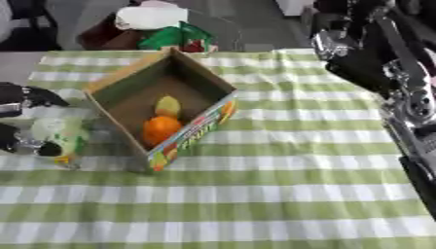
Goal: Pick up objects on the table and place them in the box.
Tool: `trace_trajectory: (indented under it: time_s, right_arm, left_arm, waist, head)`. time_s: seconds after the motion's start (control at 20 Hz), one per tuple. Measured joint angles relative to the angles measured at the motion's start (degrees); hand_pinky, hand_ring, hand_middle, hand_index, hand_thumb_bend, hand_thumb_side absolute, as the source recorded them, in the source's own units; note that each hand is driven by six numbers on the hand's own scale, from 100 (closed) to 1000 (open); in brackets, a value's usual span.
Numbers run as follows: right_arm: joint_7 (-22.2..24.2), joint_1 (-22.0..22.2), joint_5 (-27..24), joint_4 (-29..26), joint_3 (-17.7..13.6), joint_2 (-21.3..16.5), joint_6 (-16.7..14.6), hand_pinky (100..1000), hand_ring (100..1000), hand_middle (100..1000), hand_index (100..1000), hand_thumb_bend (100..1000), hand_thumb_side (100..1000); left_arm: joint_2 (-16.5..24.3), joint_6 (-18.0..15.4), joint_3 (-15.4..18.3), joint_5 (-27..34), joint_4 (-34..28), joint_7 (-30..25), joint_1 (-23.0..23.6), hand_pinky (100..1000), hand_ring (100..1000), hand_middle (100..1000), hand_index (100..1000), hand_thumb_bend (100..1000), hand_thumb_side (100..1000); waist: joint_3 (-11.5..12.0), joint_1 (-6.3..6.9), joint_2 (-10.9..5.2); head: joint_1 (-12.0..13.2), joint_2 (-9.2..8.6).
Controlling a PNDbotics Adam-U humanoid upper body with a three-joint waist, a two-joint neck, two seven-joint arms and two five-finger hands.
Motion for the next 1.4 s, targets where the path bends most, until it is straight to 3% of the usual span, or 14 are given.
trace_trajectory:
  time_s: [0.5,0.7,0.8,1.1,1.35,1.4]
  right_arm:
    - [0.19,0.02,0.00,0.00,0.05,0.35,0.23,795,859,731,880,100,349]
    - [0.23,0.02,0.00,0.00,0.12,0.36,0.26,796,859,730,880,100,348]
    - [0.25,0.03,0.00,0.00,0.27,0.39,0.28,796,858,729,879,100,348]
    - [0.37,0.04,-0.05,0.00,0.35,0.86,0.39,796,858,728,879,100,346]
    - [0.36,0.04,-0.10,0.00,0.35,0.92,0.38,797,857,727,879,100,345]
    - [0.35,0.04,-0.12,0.00,0.35,0.93,0.37,797,857,727,879,100,345]
  left_arm:
    - [-1.37,0.59,-1.36,-3.97,1.97,-0.59,-0.43,796,882,912,1000,770,1000]
    - [-2.02,0.55,-1.53,-7.00,3.53,-0.55,-0.62,727,842,865,1000,660,952]
    - [-2.22,0.19,-1.52,-8.56,4.43,-0.19,-0.65,678,806,830,1000,565,870]
    - [-3.42,-1.79,-1.11,-12.27,7.22,1.79,-0.68,600,744,793,1000,465,722]
    - [-3.95,-2.91,-0.76,-13.57,8.83,2.91,-0.88,526,682,765,994,292,387]
    - [-4.02,-3.07,-0.68,-13.74,9.08,3.07,-0.94,495,653,745,978,210,303]
  waist:
    - [-0.03,-0.02,0.00]
    - [-0.11,-0.03,0.00]
    - [-0.12,-0.02,0.01]
    - [-0.14,-0.05,0.01]
    - [-0.24,-0.06,0.01]
    - [-0.30,-0.06,0.01]
  head:
    - [0.21,0.00]
    - [0.21,0.00]
    - [0.21,0.00]
    - [0.19,0.00]
    - [-0.12,0.00]
    - [-0.19,0.00]
